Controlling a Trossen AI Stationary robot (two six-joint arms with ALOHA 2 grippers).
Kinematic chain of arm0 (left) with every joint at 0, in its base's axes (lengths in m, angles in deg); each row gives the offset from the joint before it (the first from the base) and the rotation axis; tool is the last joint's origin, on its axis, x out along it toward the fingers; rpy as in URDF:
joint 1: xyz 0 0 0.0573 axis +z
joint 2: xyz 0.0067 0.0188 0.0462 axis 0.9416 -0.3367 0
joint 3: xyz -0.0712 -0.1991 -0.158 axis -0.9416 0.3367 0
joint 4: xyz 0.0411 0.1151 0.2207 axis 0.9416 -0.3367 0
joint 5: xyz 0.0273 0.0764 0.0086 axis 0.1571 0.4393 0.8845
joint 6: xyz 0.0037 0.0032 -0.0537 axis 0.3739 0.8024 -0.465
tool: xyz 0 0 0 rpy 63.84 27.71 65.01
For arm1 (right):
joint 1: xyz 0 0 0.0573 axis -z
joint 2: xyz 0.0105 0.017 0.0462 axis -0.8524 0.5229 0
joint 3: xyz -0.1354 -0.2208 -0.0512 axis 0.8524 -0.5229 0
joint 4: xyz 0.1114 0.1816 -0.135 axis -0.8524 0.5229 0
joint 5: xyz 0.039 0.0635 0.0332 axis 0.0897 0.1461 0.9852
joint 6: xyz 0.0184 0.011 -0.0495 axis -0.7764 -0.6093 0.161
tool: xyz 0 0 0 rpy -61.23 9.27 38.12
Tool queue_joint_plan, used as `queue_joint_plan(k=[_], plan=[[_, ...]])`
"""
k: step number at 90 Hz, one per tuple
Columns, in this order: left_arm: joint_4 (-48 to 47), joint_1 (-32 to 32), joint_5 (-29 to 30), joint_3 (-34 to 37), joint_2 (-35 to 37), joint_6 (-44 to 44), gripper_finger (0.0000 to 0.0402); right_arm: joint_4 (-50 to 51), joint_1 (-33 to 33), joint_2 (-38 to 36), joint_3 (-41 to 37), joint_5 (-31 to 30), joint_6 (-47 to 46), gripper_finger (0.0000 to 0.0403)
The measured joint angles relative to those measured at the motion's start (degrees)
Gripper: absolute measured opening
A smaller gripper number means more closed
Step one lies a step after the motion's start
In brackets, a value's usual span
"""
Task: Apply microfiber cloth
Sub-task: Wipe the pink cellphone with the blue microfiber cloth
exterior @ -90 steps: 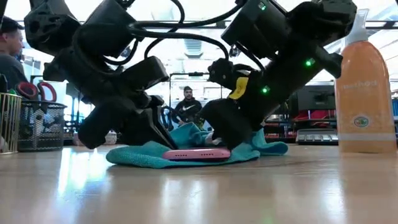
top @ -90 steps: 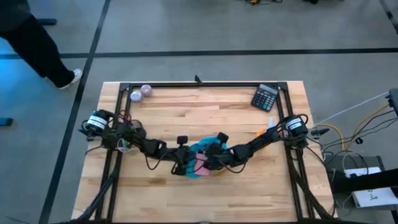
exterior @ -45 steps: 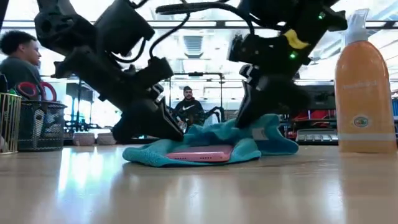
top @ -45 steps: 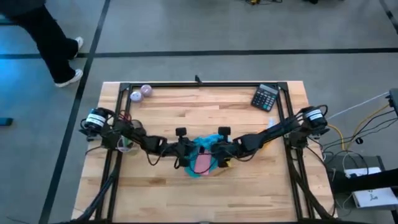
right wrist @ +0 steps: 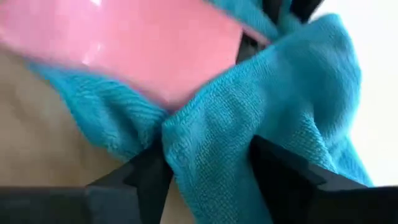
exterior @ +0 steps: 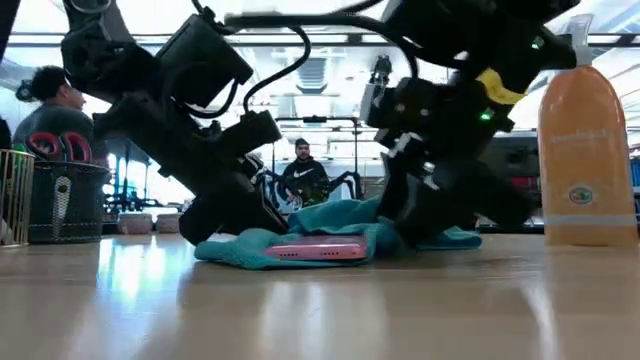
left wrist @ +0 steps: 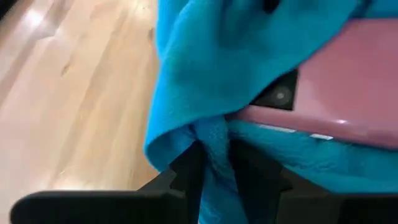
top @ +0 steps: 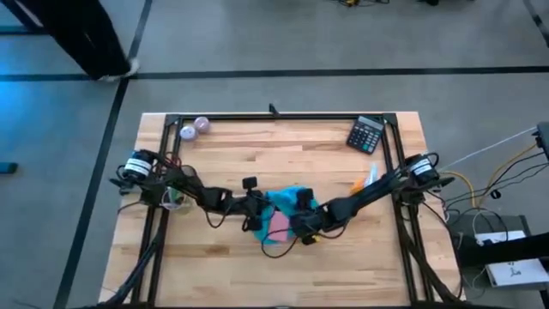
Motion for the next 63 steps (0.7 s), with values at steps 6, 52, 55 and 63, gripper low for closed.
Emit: queue_joint_plan(k=[6,52,55,63], plan=[[0.02,-0.07,-0.70,0.02,0.00,0.00,0.0074,-1.64,-0.23,0.67,1.06,0.78,0.43,0.0200],[-1.44,-0.22,-1.72,0.07,-0.04,2.95,0.0074,4.77,-1.05,1.32,8.85,-0.56,9.85,0.0196],[-1.76,-0.25,-1.86,0.07,-0.04,2.98,0.0074,5.46,-1.43,1.32,8.73,0.13,11.00,0.0197],[-1.92,-0.28,-1.90,0.09,-0.04,3.06,0.0074,4.93,-2.34,2.32,8.65,-0.01,14.94,0.0201]])
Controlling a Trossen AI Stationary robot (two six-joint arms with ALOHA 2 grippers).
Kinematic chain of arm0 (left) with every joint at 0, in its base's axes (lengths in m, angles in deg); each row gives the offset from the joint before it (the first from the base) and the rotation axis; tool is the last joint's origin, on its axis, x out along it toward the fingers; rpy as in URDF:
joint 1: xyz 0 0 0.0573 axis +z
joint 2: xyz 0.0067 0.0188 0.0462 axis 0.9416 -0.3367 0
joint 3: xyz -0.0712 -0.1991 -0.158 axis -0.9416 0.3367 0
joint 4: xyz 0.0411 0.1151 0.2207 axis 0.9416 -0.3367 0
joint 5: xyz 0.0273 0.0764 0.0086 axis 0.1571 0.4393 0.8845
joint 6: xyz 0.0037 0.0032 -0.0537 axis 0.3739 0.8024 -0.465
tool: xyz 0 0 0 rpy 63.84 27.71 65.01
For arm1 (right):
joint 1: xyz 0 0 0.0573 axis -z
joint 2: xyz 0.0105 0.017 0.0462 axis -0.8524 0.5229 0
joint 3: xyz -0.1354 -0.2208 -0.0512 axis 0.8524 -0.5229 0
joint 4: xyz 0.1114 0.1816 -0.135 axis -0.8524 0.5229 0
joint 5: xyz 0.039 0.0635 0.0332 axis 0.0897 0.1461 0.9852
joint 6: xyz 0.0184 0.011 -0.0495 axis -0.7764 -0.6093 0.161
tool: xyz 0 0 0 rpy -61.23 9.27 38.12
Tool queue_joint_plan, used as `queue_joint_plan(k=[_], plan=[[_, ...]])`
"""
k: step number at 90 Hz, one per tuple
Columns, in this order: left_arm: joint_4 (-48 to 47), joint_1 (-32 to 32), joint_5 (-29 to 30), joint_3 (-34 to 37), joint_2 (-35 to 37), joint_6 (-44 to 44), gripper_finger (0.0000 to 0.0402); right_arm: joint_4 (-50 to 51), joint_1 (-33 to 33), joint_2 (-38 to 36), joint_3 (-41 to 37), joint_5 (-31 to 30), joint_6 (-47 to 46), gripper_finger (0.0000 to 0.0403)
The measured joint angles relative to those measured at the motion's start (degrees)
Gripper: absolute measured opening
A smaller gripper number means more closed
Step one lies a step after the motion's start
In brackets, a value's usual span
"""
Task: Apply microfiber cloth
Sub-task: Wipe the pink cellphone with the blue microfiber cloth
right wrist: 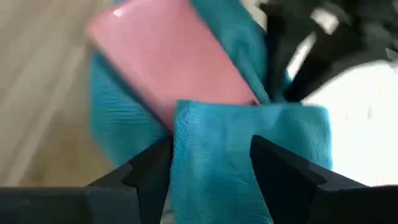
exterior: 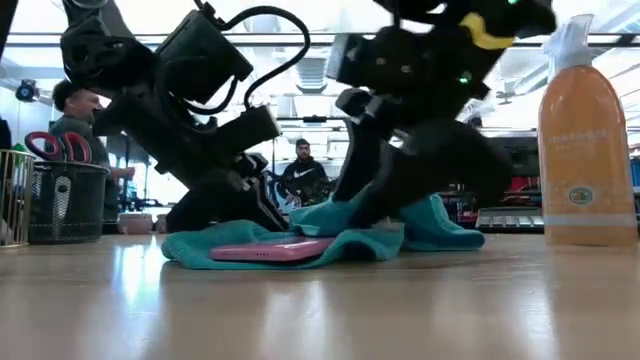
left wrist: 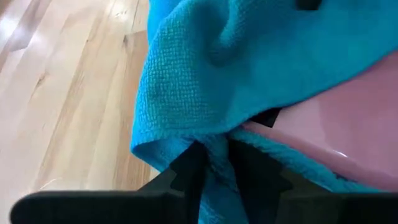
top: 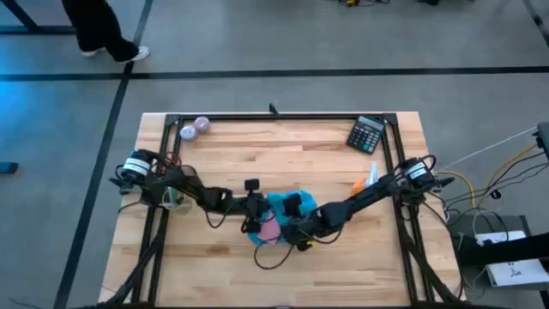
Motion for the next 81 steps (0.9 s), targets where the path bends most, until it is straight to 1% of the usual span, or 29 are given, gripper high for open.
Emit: queue_joint_plan(k=[8,18,28,41,53,58,71,81], plan=[[0.02,0.00,0.01,0.02,-0.01,0.00,0.0074,-1.25,0.02,2.59,0.14,-0.53,2.80,0.0207],[0.03,0.00,-0.39,0.05,-0.17,-0.18,0.0074,-4.38,0.24,5.10,1.08,-4.03,7.12,0.0213],[0.00,0.00,-0.39,0.06,-0.22,-0.15,0.0074,-4.19,0.26,6.45,3.01,-6.88,9.84,0.0214],[0.00,0.00,-0.42,0.06,-0.22,0.14,0.0074,-0.88,0.46,4.99,5.30,-7.31,10.60,0.0202],[-0.01,0.00,-0.44,0.07,-0.22,0.28,0.0074,1.24,1.53,2.51,7.56,-7.28,8.61,0.0192],[-0.01,0.00,-0.42,0.08,-0.22,0.28,0.0074,2.27,2.33,1.87,7.98,-5.58,7.66,0.0187],[-0.04,0.00,-0.44,0.08,-0.17,0.81,0.0074,3.64,4.98,1.65,8.69,2.42,4.36,0.0174],[-0.11,0.00,-0.48,0.08,-0.17,0.90,0.0074,3.80,7.11,2.08,8.58,4.73,3.15,0.0164]])
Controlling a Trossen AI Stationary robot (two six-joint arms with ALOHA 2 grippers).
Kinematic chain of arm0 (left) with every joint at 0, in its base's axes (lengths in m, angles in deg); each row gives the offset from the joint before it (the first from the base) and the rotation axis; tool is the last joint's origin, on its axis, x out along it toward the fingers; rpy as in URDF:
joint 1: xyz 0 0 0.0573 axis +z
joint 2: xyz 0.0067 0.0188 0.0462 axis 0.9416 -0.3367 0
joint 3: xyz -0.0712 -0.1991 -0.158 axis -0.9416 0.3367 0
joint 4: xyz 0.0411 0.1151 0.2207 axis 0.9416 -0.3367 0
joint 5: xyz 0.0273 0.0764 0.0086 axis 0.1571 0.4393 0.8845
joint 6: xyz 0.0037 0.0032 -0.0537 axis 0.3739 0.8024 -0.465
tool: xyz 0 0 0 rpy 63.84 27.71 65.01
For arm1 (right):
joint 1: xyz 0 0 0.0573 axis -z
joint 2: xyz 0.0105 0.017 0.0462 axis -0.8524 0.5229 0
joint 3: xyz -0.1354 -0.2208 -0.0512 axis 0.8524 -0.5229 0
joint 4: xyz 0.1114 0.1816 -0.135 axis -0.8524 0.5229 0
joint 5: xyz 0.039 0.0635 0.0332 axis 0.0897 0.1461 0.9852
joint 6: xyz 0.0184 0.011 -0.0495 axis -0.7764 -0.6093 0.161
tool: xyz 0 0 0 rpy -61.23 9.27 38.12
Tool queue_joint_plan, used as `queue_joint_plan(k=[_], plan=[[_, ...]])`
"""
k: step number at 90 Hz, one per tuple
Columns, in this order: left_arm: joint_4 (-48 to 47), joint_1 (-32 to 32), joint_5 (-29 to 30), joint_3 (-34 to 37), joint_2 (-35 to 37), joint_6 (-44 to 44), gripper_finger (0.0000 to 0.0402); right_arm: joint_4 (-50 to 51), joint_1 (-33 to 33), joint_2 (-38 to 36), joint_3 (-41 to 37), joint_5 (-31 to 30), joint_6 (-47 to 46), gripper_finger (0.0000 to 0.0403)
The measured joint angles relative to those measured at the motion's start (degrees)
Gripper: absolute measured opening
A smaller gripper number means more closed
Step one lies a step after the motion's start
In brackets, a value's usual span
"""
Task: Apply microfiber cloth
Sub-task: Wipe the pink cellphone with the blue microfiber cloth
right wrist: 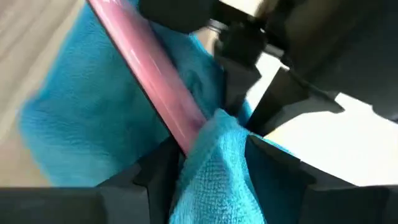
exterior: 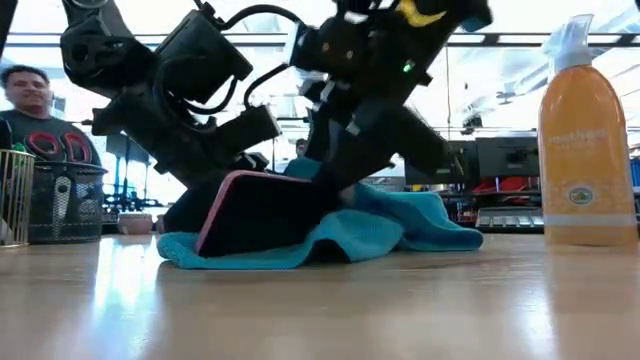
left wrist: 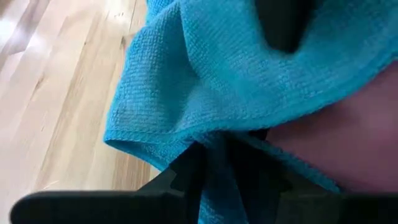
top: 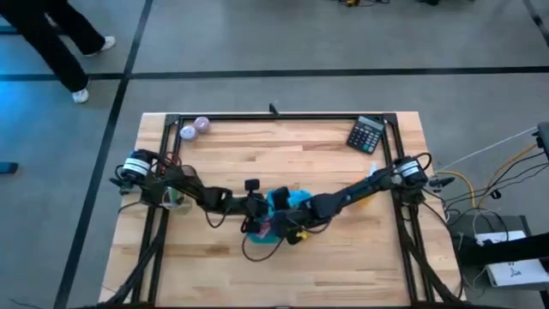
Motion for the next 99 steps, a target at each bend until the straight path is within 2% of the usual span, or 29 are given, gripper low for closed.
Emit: queue_joint_plan(k=[16,29,46,56,70,99], plan=[[-0.26,0.00,-0.06,0.00,0.00,0.60,0.0074,0.77,3.05,-0.17,-0.13,6.74,-1.16,0.0139],[-0.63,-0.02,-0.01,0.03,0.02,0.85,0.0074,3.02,4.93,-0.44,0.04,13.81,-2.29,0.0099],[-1.16,0.00,-0.02,0.07,0.02,0.79,0.0075,13.02,4.96,-0.56,4.54,16.71,-1.44,0.0041],[-1.16,0.00,0.07,0.07,0.02,0.81,0.0075,18.14,5.21,-0.45,7.58,21.30,-2.12,0.0025],[-1.14,-0.04,0.35,0.07,0.02,0.92,0.0075,22.49,6.41,-0.45,9.25,25.63,-3.89,0.0029],[-1.16,-0.07,0.50,0.04,0.11,1.57,0.0075,27.28,9.01,-0.45,9.23,24.63,-7.99,0.0079]])
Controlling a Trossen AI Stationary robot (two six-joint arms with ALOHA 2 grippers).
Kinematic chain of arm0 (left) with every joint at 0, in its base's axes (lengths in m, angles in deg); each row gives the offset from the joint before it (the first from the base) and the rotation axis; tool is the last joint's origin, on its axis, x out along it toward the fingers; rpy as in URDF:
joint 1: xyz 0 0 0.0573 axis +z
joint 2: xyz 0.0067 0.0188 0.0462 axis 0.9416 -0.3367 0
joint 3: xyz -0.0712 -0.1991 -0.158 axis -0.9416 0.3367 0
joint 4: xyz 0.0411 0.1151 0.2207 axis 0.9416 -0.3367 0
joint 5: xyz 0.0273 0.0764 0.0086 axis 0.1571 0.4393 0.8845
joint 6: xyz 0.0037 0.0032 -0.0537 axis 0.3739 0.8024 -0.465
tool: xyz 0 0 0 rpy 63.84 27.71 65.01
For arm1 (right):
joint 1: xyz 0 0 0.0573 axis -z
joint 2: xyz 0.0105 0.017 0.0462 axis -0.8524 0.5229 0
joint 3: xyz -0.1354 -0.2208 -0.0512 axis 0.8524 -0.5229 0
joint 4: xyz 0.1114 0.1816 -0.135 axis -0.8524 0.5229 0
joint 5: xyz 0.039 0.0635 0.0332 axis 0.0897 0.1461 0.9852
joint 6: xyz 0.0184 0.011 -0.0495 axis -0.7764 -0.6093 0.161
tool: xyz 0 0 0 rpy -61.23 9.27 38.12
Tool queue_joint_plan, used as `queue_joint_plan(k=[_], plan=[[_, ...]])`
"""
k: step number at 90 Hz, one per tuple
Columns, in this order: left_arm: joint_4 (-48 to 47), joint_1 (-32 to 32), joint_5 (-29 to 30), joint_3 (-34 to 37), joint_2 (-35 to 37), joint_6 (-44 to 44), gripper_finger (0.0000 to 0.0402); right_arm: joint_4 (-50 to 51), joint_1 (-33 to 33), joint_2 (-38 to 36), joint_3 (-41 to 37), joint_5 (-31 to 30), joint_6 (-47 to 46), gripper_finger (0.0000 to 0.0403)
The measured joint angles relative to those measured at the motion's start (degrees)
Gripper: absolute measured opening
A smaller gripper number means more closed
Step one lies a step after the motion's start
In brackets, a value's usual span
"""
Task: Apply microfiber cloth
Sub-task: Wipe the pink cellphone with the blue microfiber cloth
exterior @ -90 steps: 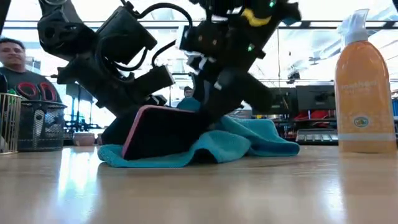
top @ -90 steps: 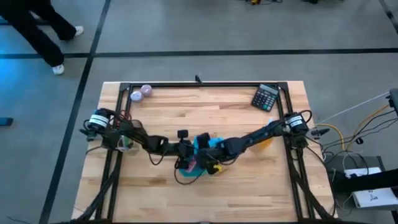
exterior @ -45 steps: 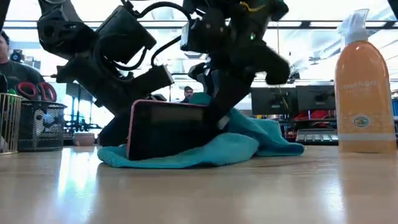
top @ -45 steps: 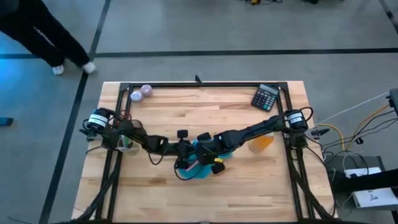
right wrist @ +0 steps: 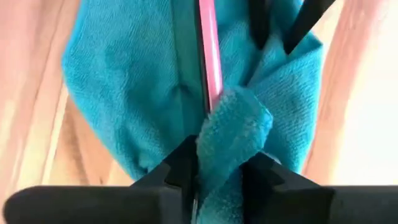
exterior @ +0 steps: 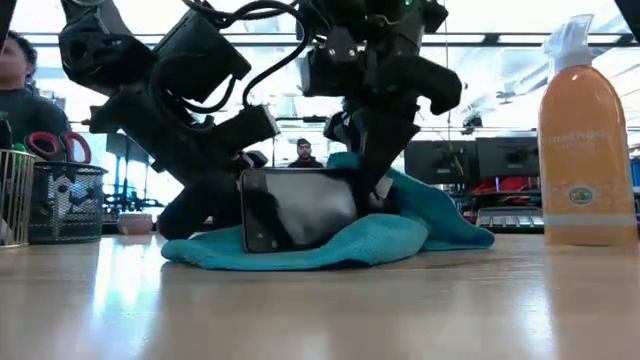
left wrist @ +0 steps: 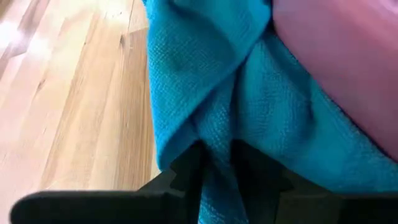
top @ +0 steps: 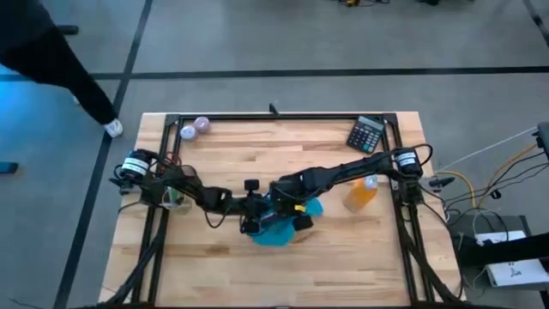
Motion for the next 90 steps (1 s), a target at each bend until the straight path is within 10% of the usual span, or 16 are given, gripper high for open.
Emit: queue_joint_plan(k=[37,90], plan=[[-2.92,-0.09,4.10,-0.04,1.92,4.65,0.0075,3.12,0.18,-0.04,3.35,-2.09,0.62,0.0111],[-12.85,0.04,11.49,0.16,6.68,6.55,0.0075,2.34,0.07,-0.01,5.05,-14.65,0.62,0.0002]])
